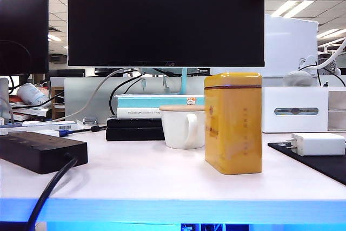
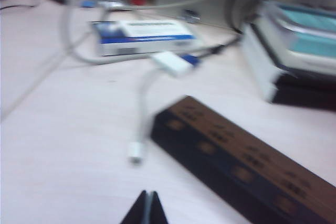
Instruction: Plug the white charger into the left socket.
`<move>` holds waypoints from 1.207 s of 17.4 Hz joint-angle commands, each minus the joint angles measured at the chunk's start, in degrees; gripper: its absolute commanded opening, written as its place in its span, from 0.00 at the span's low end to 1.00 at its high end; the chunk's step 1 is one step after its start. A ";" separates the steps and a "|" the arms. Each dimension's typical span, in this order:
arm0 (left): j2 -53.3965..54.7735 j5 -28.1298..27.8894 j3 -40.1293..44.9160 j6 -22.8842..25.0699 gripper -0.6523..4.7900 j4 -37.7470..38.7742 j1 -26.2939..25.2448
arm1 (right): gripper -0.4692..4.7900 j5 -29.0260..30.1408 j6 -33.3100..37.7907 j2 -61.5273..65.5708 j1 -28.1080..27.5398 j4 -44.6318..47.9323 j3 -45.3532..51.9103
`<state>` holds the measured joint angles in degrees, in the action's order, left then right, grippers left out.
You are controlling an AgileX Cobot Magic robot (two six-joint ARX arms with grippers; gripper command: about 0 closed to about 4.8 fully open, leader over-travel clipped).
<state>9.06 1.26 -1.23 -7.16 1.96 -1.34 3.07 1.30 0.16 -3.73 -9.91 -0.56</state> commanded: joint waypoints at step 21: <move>4.55 -4.81 -16.83 -6.14 0.11 -4.17 9.16 | 0.08 -0.37 13.00 5.57 0.02 -0.42 -21.73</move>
<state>12.01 -1.91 -15.44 -13.56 -2.66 7.84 2.70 15.29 4.32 -3.64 -9.76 -19.97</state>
